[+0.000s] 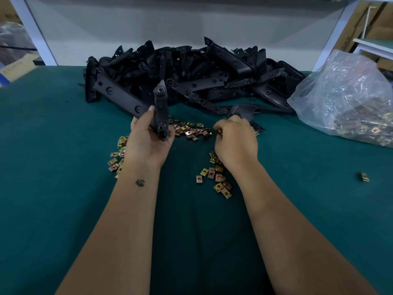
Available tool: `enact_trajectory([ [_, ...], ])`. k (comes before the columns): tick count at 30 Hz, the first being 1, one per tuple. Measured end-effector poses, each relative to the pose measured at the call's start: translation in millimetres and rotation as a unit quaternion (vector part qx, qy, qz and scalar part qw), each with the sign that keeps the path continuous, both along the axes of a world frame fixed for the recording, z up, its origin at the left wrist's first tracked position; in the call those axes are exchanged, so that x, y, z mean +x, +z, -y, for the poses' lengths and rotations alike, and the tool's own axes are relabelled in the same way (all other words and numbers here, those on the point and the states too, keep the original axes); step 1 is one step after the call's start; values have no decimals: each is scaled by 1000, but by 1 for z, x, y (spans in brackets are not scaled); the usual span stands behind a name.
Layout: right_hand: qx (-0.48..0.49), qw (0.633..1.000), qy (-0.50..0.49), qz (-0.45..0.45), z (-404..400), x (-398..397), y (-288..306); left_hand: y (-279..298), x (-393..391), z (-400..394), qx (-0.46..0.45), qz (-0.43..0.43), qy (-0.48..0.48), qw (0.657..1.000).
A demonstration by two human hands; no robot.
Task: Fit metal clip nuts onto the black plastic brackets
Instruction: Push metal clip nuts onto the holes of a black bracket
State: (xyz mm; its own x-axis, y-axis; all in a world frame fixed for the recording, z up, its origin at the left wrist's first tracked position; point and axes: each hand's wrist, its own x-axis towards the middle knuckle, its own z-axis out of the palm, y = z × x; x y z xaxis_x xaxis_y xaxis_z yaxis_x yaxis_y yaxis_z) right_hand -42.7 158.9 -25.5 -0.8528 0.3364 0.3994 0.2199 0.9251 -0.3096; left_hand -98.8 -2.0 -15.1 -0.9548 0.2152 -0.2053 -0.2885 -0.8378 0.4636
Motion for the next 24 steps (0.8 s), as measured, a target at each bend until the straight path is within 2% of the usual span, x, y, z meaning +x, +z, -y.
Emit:
enact_trajectory([
  [2, -1, 999, 8, -32, 2, 1, 2, 1, 1, -1, -7, 0, -5, 1000],
  [4, -15, 997, 60, -54, 9, 0, 3, 2, 3, -3, -21, -5, -14, 1000],
  [7, 18, 991, 128, 20, 25, -4, 0, 3, 4, -4, -28, -13, -26, 999],
  [9, 49, 989, 126, 64, 29, -8, -5, 2, 3, -5, -35, -16, -31, 999],
  [16, 28, 993, 114, 15, 23, -9, -3, 1, 2, -5, -34, -14, -35, 999],
  [17, 8, 994, 112, -9, 22, -8, -3, 1, 3, -6, -36, -15, -36, 999],
  [19, -115, 985, 107, -72, 21, -6, 3, 2, 4, -7, -38, -19, -41, 998],
  [22, -364, 916, 99, -137, 16, -3, 12, 3, 6, -9, -40, -30, -57, 997],
  [24, -473, 863, 100, -144, 14, -2, 15, 2, 8, -11, -43, -39, -70, 996],
])
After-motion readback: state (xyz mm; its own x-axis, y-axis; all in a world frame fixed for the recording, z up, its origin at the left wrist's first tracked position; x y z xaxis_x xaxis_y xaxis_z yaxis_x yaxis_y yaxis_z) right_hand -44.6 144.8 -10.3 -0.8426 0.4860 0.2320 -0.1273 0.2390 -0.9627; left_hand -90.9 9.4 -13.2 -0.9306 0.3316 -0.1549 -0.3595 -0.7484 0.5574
